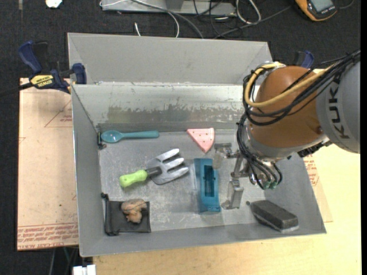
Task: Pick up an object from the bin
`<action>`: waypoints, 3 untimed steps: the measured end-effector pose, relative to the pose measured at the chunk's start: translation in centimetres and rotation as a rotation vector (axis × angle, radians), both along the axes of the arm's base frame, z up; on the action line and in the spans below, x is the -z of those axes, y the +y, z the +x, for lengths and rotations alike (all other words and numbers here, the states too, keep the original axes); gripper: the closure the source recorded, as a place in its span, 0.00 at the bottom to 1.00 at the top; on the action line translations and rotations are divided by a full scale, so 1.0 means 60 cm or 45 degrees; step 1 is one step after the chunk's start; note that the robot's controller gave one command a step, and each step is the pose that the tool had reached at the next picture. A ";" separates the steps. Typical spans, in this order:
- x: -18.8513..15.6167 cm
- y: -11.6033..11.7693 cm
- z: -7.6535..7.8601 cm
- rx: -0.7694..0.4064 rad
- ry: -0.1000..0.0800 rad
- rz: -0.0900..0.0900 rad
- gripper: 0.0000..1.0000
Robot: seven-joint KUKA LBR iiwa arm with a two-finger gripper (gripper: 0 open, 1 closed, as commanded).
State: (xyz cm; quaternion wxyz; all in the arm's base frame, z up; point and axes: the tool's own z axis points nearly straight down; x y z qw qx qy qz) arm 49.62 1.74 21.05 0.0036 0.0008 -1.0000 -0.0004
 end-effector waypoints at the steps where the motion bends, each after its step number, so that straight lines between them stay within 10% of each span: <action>1: -0.006 0.000 0.003 0.001 -0.010 0.000 0.00; 3: 0.057 0.101 0.022 -0.036 -0.010 0.002 0.00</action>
Offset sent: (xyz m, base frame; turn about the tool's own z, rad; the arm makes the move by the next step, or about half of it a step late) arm 0.0113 0.0686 -0.0400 -0.1702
